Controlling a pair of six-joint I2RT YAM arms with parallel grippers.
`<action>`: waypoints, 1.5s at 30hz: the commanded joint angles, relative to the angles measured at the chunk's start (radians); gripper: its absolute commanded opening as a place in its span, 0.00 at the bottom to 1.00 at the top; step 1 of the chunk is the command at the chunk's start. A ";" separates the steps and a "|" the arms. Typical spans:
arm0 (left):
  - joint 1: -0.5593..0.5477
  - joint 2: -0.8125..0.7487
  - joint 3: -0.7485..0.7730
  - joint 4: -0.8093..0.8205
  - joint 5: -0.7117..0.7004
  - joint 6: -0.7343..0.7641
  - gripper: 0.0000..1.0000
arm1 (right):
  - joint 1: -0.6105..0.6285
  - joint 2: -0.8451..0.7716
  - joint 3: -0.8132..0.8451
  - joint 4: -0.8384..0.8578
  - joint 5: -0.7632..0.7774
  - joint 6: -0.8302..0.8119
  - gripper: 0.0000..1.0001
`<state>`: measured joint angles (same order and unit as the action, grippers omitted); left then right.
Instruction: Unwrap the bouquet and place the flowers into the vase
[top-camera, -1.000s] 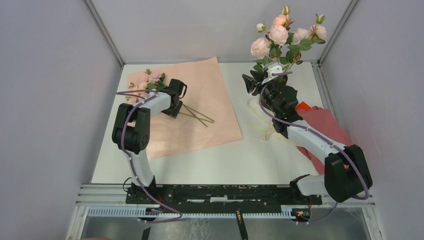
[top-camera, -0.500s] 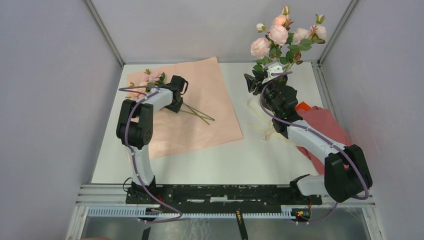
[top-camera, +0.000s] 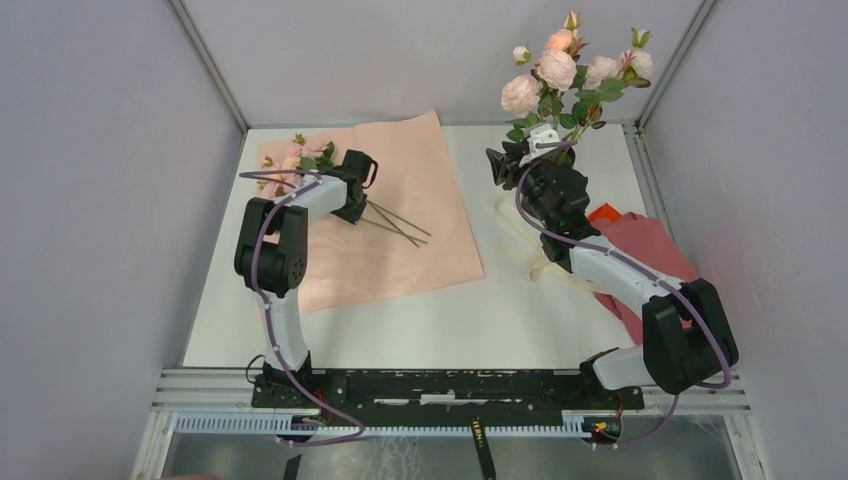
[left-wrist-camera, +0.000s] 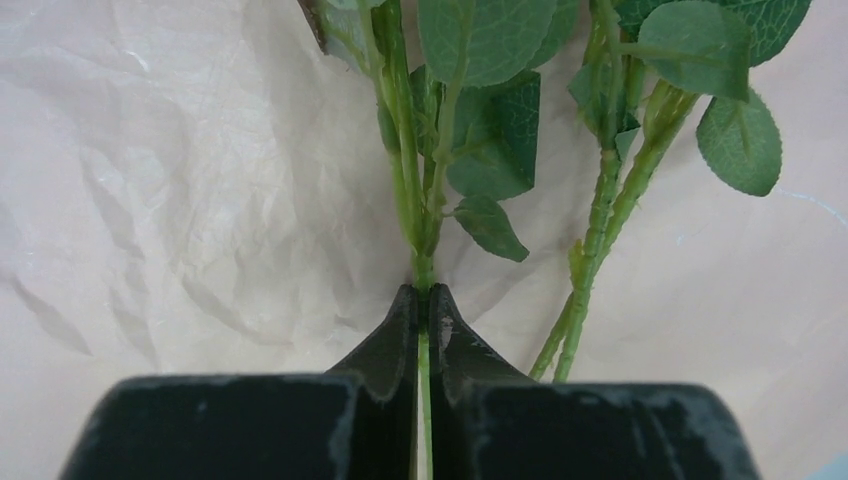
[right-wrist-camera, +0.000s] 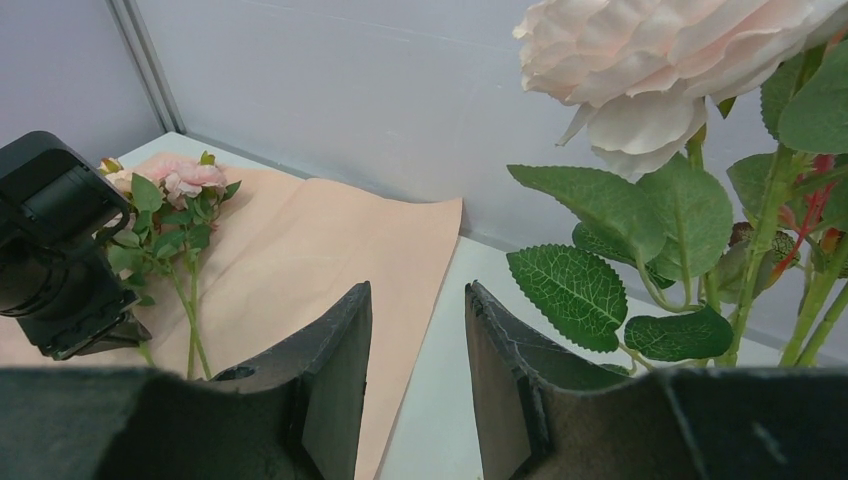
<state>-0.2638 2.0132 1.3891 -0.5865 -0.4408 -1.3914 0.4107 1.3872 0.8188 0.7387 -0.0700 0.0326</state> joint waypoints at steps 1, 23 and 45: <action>-0.041 -0.121 -0.025 -0.036 -0.115 0.076 0.02 | 0.002 0.022 0.057 0.023 -0.025 0.013 0.45; -0.177 -0.546 -0.367 0.726 -0.055 0.792 0.02 | 0.177 0.024 0.076 -0.001 -0.011 -0.080 0.44; -0.211 -0.736 -0.585 1.131 0.492 1.177 0.02 | 0.270 0.330 0.528 -0.254 -0.105 0.034 0.60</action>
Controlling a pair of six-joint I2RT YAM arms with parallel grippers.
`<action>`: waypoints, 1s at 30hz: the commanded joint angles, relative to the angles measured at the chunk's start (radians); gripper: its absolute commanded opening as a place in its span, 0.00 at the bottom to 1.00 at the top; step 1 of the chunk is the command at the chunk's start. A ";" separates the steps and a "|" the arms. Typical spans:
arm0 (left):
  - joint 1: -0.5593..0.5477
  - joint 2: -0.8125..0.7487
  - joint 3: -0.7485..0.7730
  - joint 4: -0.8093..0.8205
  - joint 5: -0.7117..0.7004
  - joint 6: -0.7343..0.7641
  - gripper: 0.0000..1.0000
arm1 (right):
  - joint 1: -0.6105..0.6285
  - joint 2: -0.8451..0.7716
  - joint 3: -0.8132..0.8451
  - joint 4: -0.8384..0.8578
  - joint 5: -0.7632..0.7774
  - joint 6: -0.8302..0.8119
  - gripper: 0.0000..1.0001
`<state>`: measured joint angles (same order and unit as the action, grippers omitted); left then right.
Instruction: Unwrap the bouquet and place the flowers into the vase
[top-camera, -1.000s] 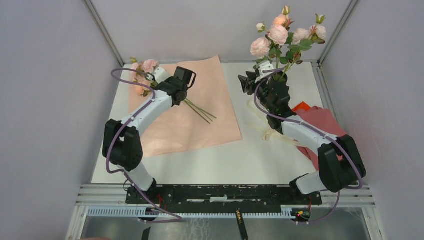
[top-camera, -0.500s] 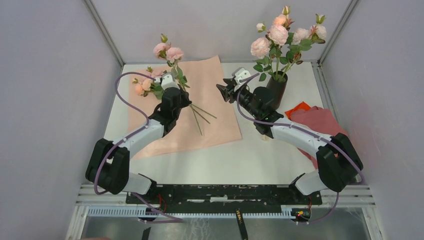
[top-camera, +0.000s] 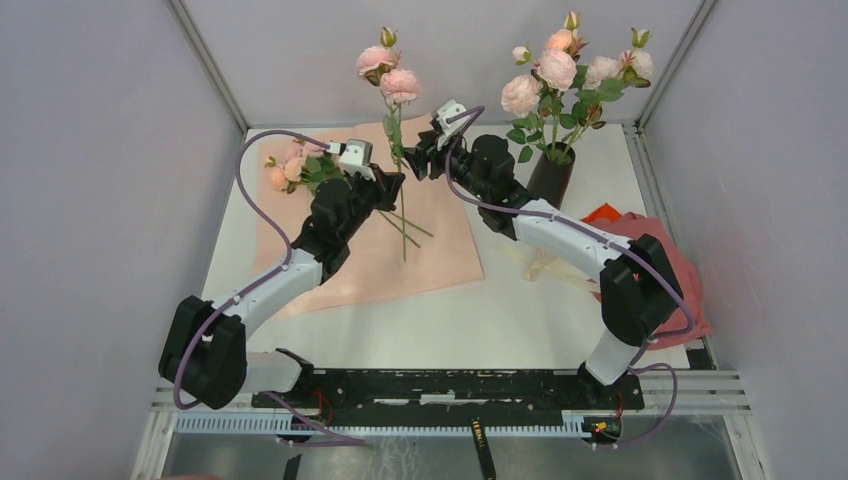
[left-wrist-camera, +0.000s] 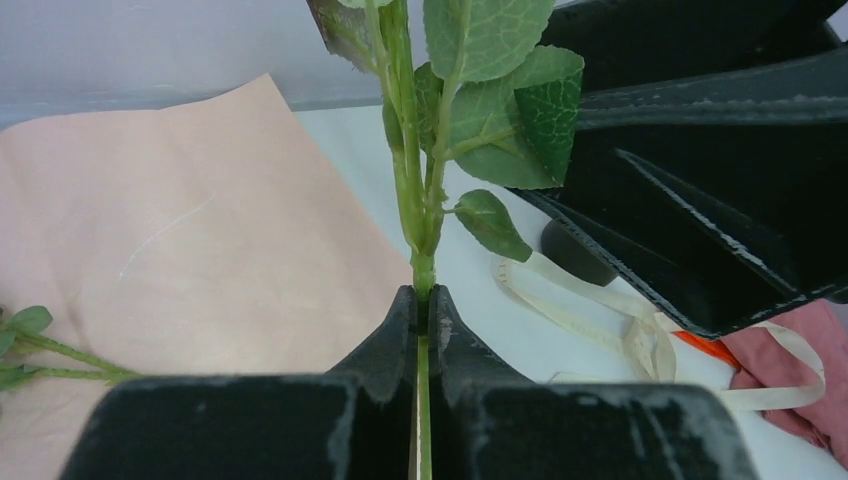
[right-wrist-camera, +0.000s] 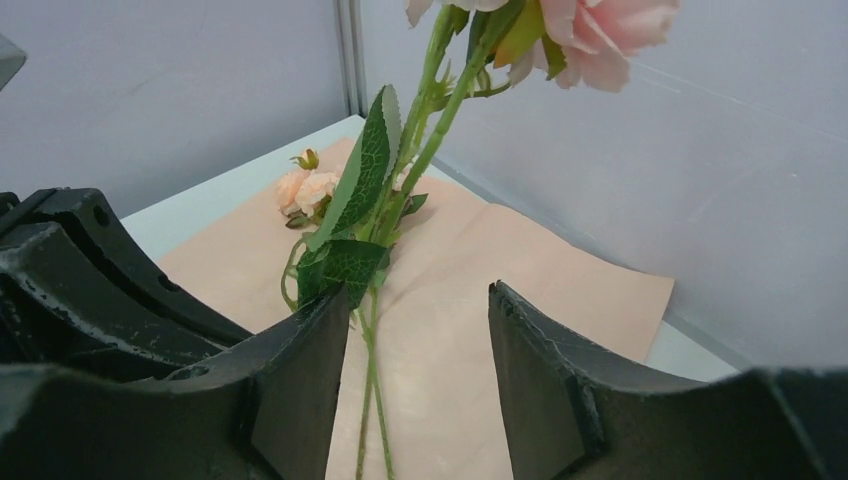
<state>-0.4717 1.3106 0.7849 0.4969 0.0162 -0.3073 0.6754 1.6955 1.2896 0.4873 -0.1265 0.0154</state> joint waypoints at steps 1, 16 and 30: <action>-0.004 -0.036 0.019 0.048 0.038 0.093 0.02 | 0.006 0.024 0.057 -0.003 -0.047 0.054 0.60; -0.025 -0.028 0.028 0.044 0.042 0.101 0.02 | 0.021 0.089 0.098 0.022 -0.107 0.122 0.61; -0.041 -0.017 0.048 0.006 -0.009 0.115 0.02 | 0.020 0.115 0.134 0.034 -0.148 0.159 0.34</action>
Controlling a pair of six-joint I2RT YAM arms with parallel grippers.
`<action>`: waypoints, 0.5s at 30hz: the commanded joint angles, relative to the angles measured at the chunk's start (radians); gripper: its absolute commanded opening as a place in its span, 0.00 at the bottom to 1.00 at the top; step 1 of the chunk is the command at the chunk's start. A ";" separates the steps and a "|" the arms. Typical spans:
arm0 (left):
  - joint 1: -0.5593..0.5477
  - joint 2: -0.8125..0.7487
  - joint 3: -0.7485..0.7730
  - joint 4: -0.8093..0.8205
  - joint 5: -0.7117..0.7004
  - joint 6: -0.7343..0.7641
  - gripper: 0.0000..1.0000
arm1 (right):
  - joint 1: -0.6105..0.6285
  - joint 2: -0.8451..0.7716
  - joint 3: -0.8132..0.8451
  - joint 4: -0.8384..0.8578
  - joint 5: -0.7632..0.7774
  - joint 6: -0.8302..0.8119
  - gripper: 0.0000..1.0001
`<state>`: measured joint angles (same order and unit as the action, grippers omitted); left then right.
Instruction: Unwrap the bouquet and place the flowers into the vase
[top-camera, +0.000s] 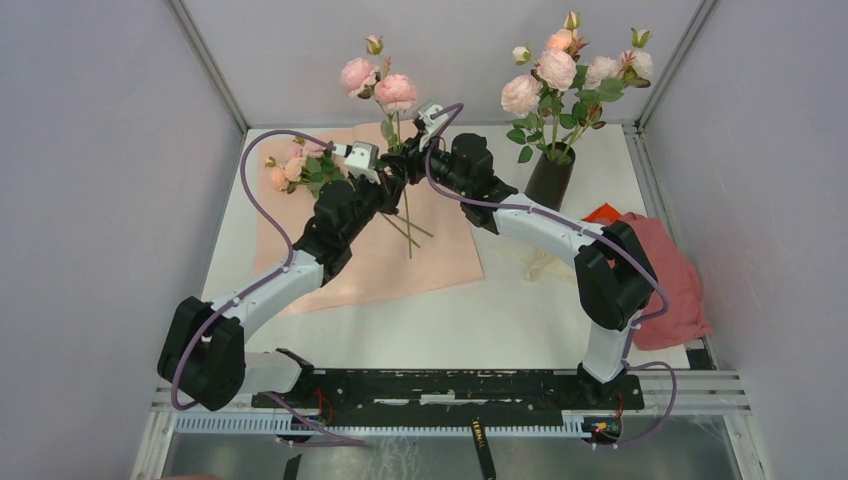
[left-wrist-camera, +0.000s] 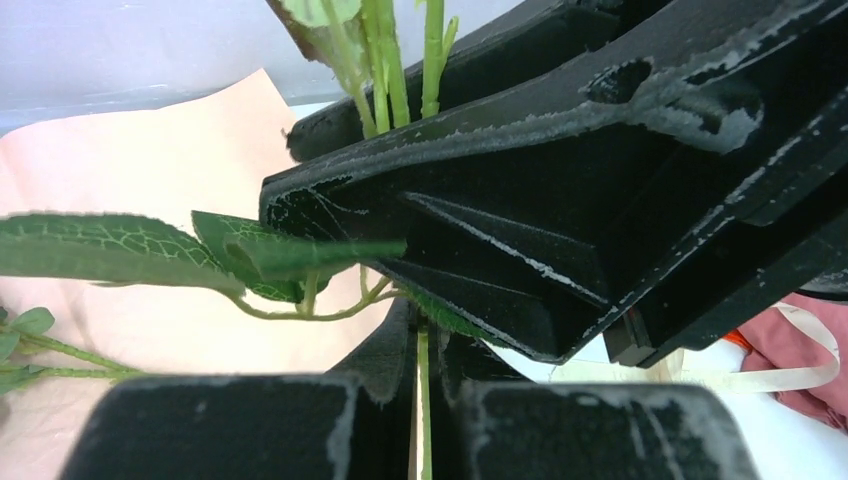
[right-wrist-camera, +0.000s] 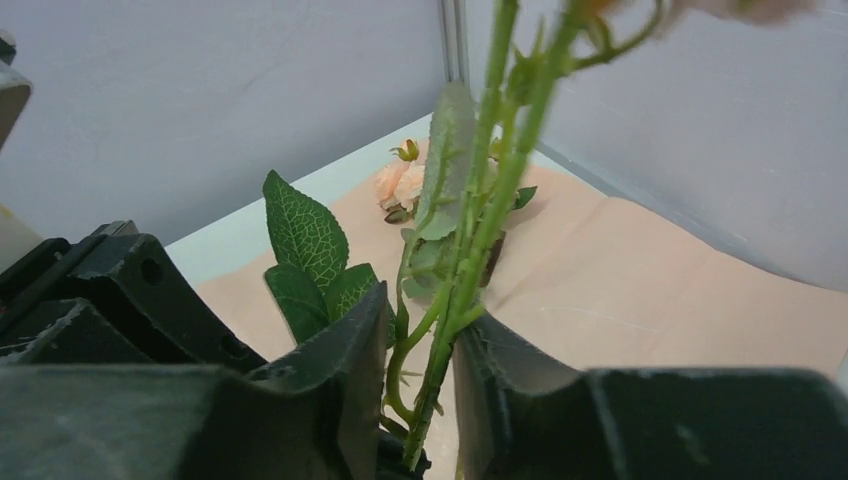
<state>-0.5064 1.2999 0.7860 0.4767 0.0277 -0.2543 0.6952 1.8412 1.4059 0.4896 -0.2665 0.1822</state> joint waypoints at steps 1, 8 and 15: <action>-0.007 -0.002 0.049 0.024 -0.024 0.062 0.02 | 0.000 -0.036 0.018 0.027 -0.010 -0.013 0.38; -0.007 0.042 0.052 0.034 -0.070 0.069 0.02 | 0.001 -0.093 -0.016 0.002 0.017 -0.052 0.17; -0.006 0.088 0.055 0.049 -0.099 0.065 0.02 | 0.001 -0.136 -0.047 -0.020 0.047 -0.082 0.00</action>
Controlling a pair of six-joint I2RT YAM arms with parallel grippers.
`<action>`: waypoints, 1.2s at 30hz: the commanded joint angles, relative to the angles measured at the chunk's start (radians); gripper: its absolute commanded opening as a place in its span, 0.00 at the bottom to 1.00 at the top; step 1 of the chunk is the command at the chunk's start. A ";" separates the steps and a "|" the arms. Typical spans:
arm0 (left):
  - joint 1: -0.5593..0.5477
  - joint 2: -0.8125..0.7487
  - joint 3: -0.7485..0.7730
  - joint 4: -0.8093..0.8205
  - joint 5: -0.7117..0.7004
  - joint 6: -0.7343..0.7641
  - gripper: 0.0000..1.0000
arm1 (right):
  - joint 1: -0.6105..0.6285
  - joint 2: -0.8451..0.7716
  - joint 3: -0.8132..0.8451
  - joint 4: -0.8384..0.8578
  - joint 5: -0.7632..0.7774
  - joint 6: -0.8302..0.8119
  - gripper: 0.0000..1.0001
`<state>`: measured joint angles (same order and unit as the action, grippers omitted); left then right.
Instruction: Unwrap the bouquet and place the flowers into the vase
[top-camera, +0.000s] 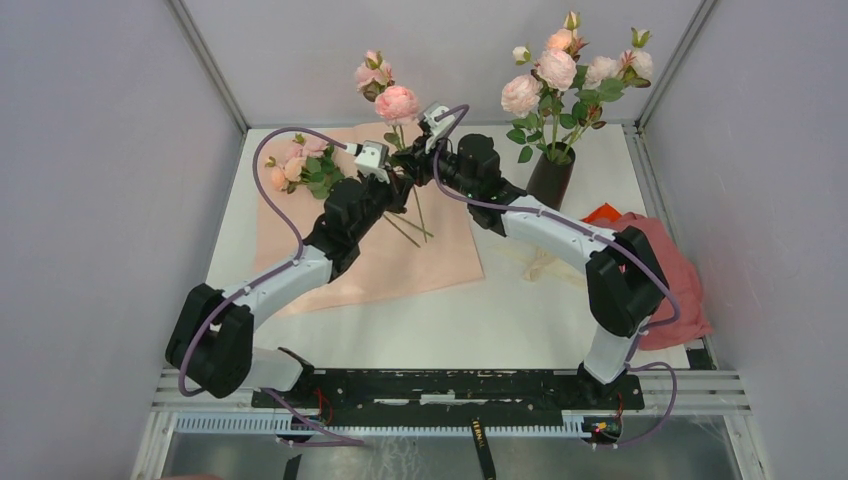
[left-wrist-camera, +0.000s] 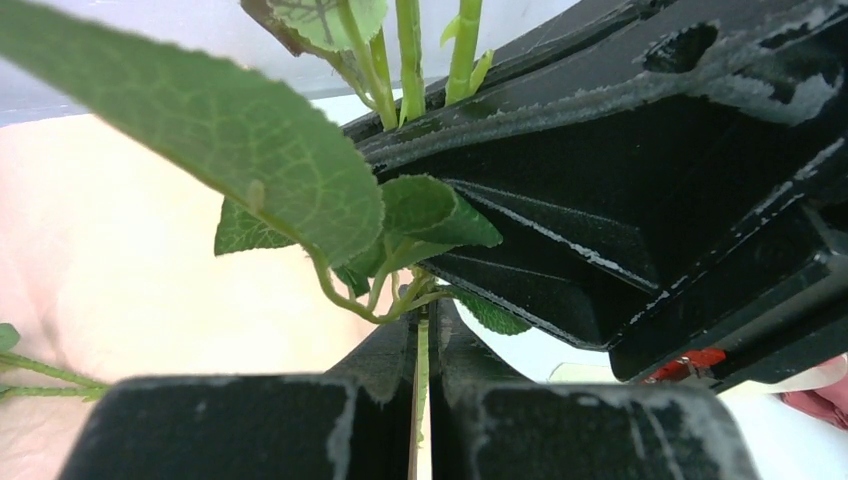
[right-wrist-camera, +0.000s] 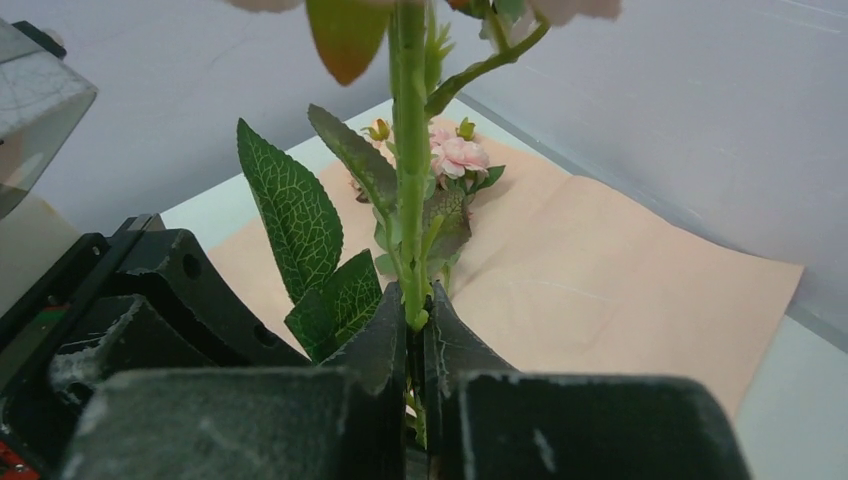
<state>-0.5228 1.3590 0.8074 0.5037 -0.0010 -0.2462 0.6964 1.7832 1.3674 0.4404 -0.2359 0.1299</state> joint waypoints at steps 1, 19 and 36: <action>0.010 0.029 0.033 0.022 -0.079 0.057 0.02 | -0.001 -0.087 -0.012 0.025 0.022 -0.035 0.00; 0.010 -0.153 -0.011 0.031 -0.027 -0.028 1.00 | -0.076 -0.353 -0.028 -0.071 0.163 -0.228 0.00; 0.010 0.029 0.039 0.036 -0.011 -0.223 1.00 | -0.156 -0.742 -0.116 -0.190 0.443 -0.381 0.00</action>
<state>-0.5125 1.3964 0.8032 0.5007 -0.0242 -0.4042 0.5533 1.0626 1.2789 0.2749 0.0967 -0.1864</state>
